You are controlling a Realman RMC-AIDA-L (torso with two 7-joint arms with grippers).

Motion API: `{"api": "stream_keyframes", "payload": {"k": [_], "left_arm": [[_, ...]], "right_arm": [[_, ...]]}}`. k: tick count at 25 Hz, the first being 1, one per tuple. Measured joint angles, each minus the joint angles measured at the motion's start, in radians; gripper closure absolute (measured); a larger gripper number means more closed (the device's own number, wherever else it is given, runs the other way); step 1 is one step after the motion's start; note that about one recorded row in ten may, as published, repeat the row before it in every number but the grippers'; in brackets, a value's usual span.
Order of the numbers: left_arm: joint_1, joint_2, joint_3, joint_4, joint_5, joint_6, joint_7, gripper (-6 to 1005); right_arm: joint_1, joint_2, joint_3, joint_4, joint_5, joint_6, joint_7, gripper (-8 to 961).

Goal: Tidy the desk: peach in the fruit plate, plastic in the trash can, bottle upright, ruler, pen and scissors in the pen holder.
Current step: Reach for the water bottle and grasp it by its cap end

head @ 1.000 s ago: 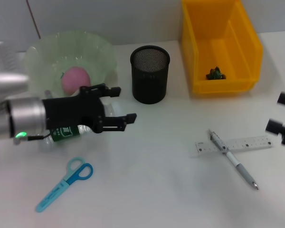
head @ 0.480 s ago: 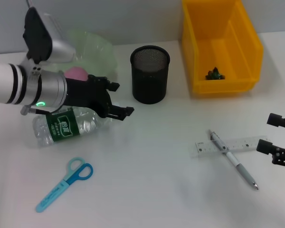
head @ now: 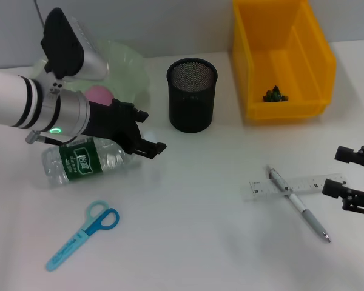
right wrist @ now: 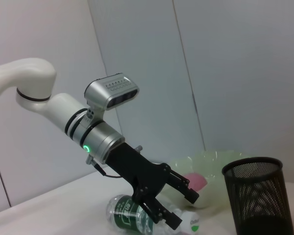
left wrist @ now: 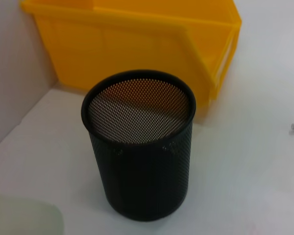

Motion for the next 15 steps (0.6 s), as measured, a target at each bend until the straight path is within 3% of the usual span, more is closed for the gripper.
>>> {"api": "stream_keyframes", "payload": {"k": [15], "left_arm": [[0.004,-0.001,0.154,0.014,-0.044,-0.059,-0.054,135]], "right_arm": [[0.015,-0.008,0.0,0.018,-0.022,0.002,-0.001,121]]}}
